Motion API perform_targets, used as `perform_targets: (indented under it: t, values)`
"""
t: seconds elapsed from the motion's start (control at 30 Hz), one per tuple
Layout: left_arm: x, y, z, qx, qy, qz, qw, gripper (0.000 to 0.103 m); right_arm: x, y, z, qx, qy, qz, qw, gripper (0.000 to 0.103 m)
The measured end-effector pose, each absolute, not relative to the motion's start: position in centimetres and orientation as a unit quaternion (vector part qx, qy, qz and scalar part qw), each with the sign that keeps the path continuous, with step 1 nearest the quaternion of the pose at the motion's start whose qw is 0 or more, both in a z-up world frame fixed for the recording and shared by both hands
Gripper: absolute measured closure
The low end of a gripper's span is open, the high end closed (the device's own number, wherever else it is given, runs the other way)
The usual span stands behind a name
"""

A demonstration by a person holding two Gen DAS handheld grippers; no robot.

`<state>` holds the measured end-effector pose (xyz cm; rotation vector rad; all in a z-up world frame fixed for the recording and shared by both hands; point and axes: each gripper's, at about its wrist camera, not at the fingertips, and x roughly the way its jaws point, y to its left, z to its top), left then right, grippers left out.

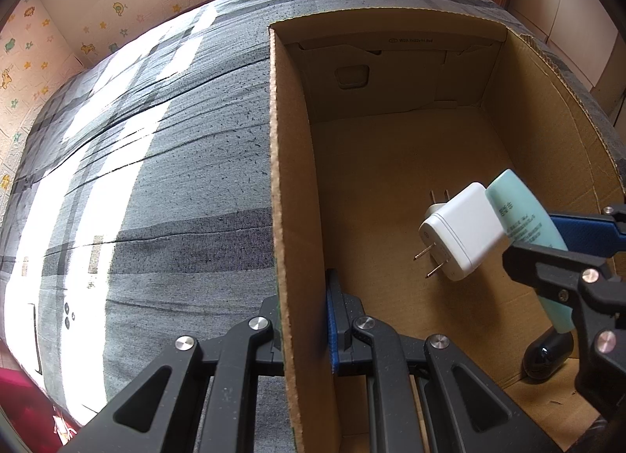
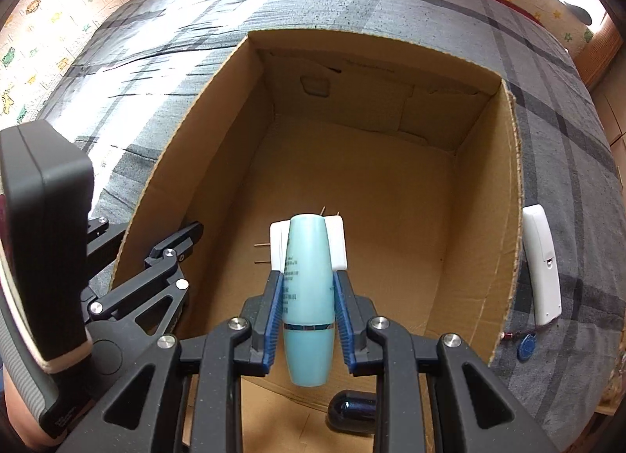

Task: Organize rigid objects
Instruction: 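Carry the light-blue bottle into the box with the right gripper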

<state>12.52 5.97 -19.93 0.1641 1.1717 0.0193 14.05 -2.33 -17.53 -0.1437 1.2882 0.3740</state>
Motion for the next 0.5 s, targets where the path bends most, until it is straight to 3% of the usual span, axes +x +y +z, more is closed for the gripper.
perform_targets:
  t: [0.5]
  values:
    - [12.5, 5.9, -19.9, 0.078, 0.553, 0.009, 0.83, 0.09, 15.2, -1.6, -20.0, -0.07, 0.612, 0.166, 0.77, 0.076]
